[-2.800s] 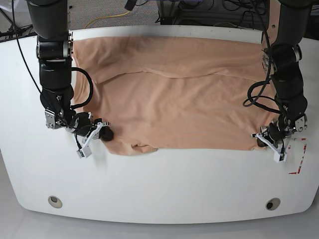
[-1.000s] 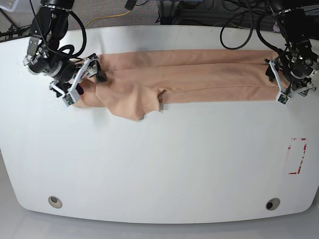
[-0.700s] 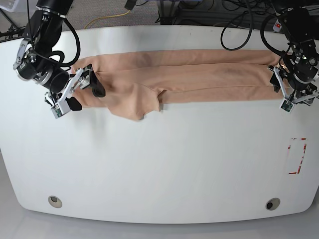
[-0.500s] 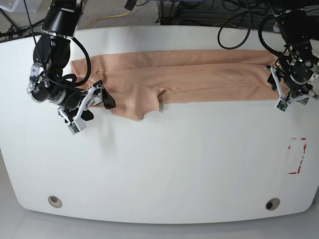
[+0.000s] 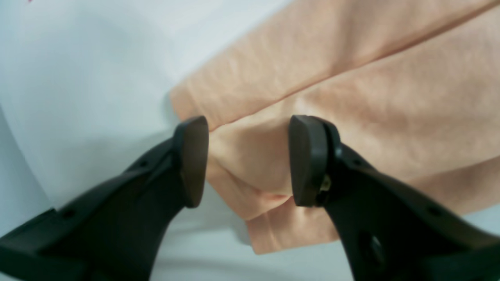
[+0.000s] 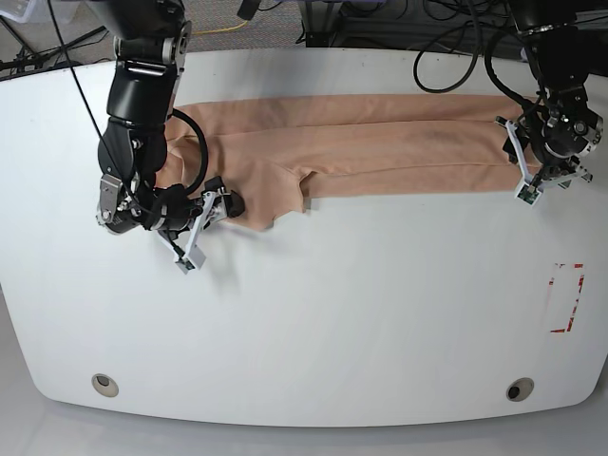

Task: Fold the T-shirt properly

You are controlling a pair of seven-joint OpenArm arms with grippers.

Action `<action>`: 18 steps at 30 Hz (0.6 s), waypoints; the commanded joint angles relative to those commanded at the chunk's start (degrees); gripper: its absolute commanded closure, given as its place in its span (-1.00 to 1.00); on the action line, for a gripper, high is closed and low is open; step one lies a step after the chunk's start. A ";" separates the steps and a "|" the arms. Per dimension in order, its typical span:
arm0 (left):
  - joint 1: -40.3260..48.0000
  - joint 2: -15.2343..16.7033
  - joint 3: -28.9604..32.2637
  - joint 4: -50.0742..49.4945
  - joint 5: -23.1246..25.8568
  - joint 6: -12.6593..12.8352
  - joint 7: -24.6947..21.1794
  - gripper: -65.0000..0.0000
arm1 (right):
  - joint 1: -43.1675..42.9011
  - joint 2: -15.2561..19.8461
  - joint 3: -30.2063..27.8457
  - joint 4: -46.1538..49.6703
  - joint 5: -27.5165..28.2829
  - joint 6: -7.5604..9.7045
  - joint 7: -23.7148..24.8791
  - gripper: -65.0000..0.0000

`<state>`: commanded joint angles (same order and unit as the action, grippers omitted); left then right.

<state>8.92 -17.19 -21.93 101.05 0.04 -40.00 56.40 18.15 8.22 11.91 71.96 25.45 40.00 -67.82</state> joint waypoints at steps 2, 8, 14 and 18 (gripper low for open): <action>0.00 0.00 0.00 -0.70 0.00 0.00 -0.09 0.08 | -0.79 -0.79 0.00 0.00 0.00 0.00 1.23 -0.36; -0.09 0.00 0.26 -1.05 0.00 0.00 -0.18 0.08 | -1.14 -2.46 0.70 0.53 0.44 0.00 3.25 0.68; -0.09 0.00 0.97 -2.20 0.00 0.00 -0.18 0.08 | -3.34 -2.90 6.77 7.82 2.73 0.00 2.11 1.00; -0.09 -0.26 2.81 -5.10 0.00 0.00 -0.26 0.08 | -5.89 -2.46 9.41 14.33 8.53 0.00 -1.93 1.00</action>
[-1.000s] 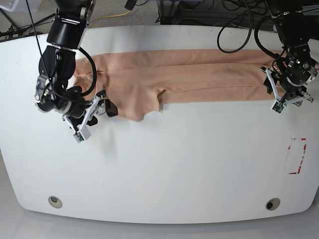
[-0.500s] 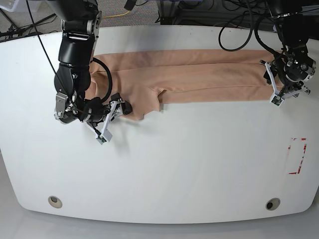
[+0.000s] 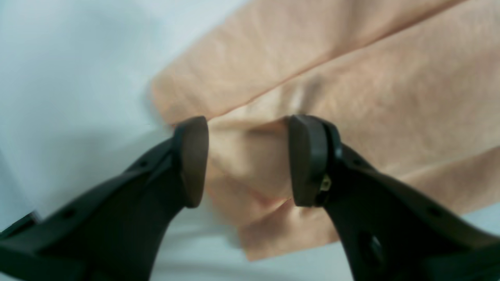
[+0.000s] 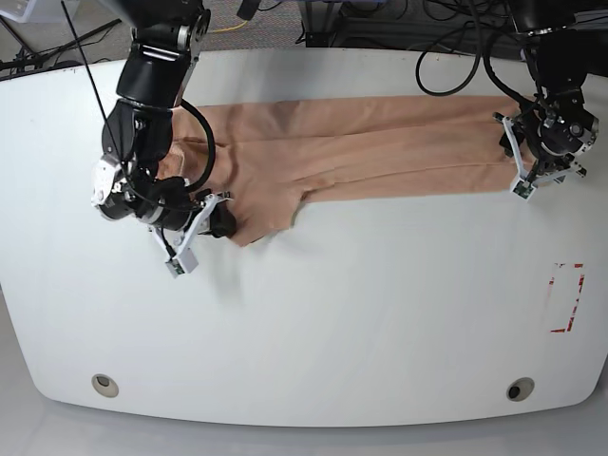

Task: Fold the T-shirt properly

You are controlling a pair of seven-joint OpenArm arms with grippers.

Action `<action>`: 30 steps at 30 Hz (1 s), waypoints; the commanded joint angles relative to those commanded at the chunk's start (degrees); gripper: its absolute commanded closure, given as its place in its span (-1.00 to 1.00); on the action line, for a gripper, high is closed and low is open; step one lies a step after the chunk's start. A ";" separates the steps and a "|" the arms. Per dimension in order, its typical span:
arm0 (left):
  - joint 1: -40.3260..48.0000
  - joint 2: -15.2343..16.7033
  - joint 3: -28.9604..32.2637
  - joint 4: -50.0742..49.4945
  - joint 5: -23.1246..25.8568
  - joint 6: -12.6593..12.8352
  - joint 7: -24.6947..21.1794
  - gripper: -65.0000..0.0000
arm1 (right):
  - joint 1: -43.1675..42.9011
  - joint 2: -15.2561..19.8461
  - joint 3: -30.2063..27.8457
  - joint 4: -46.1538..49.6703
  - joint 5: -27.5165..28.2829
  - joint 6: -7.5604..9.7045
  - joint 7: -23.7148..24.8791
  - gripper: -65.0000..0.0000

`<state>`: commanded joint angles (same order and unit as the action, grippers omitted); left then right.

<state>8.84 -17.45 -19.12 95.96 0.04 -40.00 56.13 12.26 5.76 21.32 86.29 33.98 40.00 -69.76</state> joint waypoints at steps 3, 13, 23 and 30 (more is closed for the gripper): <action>0.00 0.18 0.18 -0.53 0.00 0.00 0.00 0.08 | -2.90 1.32 2.99 3.87 4.22 0.00 -3.08 1.00; 0.09 -0.09 0.26 -0.79 0.00 0.00 0.00 0.08 | -13.36 6.24 7.65 11.43 13.27 0.00 -3.60 1.00; -0.26 -0.18 0.26 -0.18 -0.18 0.00 0.00 0.08 | -17.85 9.23 11.34 9.41 11.08 0.00 0.35 0.05; -1.23 0.79 0.00 6.51 -2.55 0.00 0.00 0.06 | -18.81 10.46 14.51 13.36 11.69 0.00 0.18 -0.35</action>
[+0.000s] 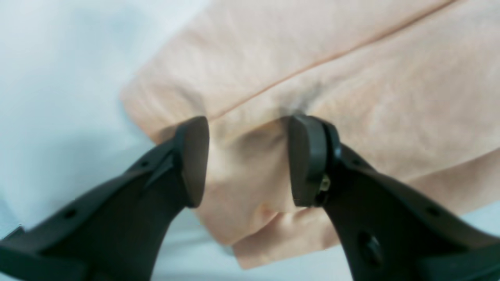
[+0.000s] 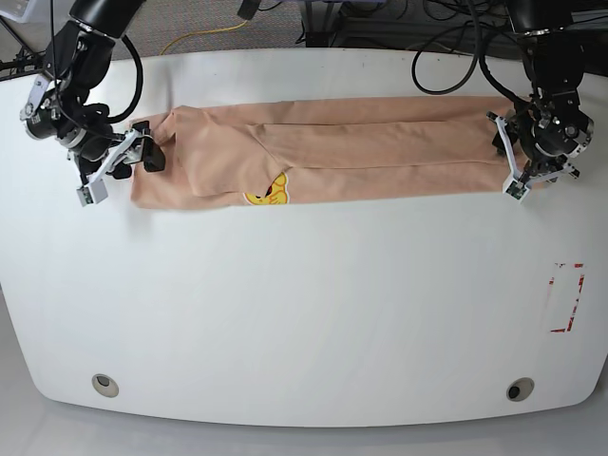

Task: Fold the T-shirt properly

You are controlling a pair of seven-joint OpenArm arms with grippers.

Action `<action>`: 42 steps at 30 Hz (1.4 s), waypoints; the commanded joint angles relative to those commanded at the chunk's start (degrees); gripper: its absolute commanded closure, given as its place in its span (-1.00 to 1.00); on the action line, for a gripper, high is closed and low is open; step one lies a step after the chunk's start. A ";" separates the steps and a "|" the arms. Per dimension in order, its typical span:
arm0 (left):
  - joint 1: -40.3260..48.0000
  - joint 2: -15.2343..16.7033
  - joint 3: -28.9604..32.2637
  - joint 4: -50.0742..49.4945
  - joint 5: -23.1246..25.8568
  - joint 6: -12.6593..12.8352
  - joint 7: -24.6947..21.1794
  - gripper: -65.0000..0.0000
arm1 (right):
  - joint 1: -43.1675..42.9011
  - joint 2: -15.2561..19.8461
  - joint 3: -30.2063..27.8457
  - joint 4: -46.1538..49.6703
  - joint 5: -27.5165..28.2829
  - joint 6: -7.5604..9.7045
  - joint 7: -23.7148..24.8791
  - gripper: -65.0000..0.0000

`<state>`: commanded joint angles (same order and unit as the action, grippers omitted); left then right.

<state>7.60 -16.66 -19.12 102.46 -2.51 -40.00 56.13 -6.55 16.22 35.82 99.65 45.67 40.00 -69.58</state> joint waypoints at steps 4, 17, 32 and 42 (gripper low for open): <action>-0.53 1.14 -4.92 3.08 -9.93 0.00 0.35 0.05 | -1.93 -2.29 -0.62 4.57 9.32 0.00 -3.34 -0.35; -0.88 0.97 -26.46 -3.16 -31.03 0.00 11.52 -0.54 | -2.37 -6.68 -13.01 -0.79 -0.70 0.00 -1.67 -0.35; -0.62 -1.67 -27.16 -22.86 -35.08 0.00 11.69 -0.55 | -2.81 -6.59 -16.53 -4.22 -5.89 0.00 2.99 -0.35; -0.70 -0.88 -20.40 -23.56 -35.43 0.00 11.78 -0.36 | -2.73 -6.77 -16.26 -4.13 -5.89 0.00 2.99 -0.35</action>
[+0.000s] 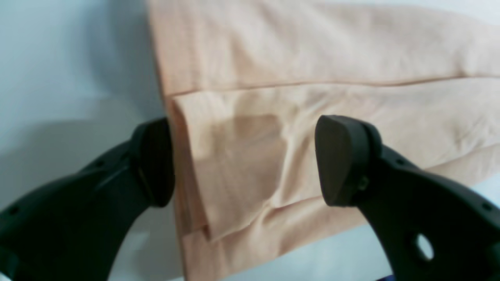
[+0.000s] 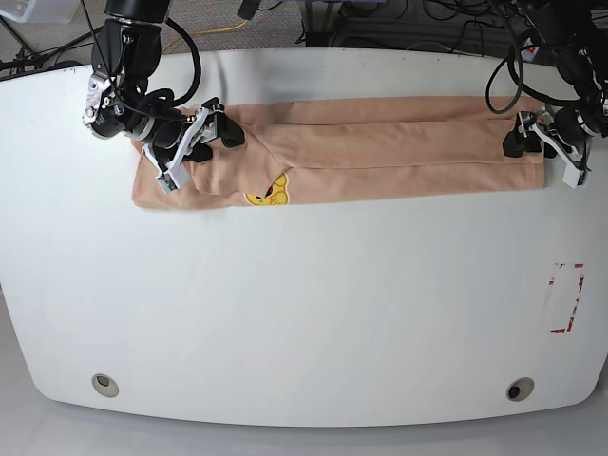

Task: Fold the T-shirt properly

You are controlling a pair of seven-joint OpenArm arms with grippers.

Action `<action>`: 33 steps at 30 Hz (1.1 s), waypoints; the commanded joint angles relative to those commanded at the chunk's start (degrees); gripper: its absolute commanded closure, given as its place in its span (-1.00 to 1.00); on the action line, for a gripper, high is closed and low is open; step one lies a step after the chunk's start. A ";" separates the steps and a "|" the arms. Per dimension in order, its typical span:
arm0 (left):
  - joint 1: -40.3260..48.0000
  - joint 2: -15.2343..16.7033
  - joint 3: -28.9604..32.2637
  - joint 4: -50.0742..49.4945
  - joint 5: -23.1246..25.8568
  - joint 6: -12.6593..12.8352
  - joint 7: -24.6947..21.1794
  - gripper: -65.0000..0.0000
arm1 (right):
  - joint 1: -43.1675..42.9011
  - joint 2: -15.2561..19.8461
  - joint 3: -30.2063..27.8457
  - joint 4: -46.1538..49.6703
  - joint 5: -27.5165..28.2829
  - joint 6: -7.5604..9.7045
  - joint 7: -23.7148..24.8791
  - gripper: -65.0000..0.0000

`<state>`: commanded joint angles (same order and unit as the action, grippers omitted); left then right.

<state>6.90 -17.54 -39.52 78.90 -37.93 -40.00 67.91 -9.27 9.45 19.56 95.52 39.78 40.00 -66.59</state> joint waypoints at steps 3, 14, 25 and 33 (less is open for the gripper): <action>-0.09 1.41 -0.26 0.09 0.00 0.00 0.09 0.20 | 0.00 -0.09 0.09 0.00 0.00 0.00 0.09 -0.35; 4.40 3.34 3.25 23.12 -0.09 0.00 0.70 0.80 | 0.26 -0.09 0.09 -0.26 -0.62 0.00 0.44 -0.34; 3.78 10.29 22.86 36.22 -1.23 0.00 0.70 0.81 | 0.26 0.18 -0.26 -0.44 -0.62 0.00 2.90 -0.34; -1.85 19.34 30.95 32.18 0.62 3.12 0.70 0.79 | 0.26 0.18 -0.26 -0.44 -0.62 0.00 2.90 -0.34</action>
<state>5.05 1.80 -8.57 111.08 -37.32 -36.88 68.62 -9.01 9.63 19.30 95.08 39.16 40.00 -63.69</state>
